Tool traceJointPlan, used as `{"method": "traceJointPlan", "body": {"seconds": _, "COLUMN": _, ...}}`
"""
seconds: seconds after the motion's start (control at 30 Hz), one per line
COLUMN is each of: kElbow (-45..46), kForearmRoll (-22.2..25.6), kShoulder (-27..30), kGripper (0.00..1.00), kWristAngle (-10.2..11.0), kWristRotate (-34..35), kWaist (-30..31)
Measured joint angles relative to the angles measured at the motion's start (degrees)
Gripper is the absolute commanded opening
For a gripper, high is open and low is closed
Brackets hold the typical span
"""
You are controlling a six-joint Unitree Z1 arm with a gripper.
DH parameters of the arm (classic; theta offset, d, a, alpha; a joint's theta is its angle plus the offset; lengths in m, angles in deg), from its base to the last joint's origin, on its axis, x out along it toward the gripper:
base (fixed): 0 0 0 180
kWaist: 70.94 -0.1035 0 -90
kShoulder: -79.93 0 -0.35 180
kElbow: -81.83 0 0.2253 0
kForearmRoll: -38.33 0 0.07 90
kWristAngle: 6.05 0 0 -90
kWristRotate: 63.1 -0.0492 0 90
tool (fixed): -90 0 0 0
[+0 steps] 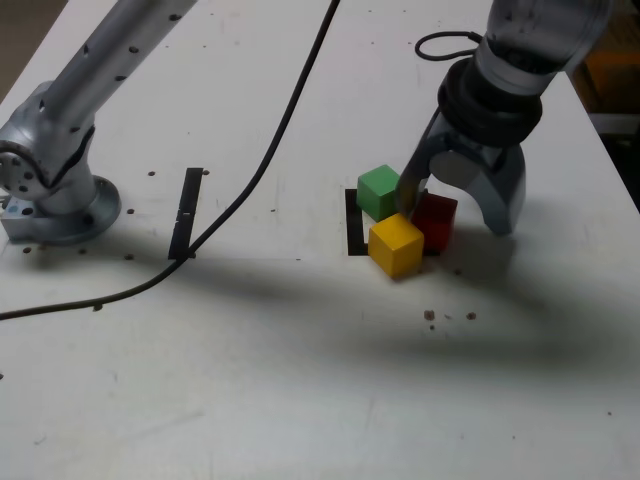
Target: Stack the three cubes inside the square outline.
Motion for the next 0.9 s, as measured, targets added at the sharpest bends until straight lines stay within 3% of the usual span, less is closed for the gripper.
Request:
{"method": "traceJointPlan", "body": {"seconds": 0.2, "kElbow": 0.2, "kForearmRoll": 0.0, "kShoulder": 0.0, "kGripper": 0.77, "kWristAngle": -0.2, "kWristRotate": 0.0, "kWaist": 0.4}}
{"method": "traceJointPlan", "body": {"seconds": 0.7, "kElbow": 1.0, "kForearmRoll": -0.5, "kShoulder": 0.0, "kGripper": 0.76, "kWristAngle": -0.9, "kWristRotate": -1.5, "kWaist": 0.5}}
{"method": "traceJointPlan", "body": {"seconds": 0.9, "kElbow": 1.7, "kForearmRoll": -1.4, "kShoulder": -0.2, "kGripper": 0.69, "kWristAngle": -1.2, "kWristRotate": -1.8, "kWaist": 0.5}}
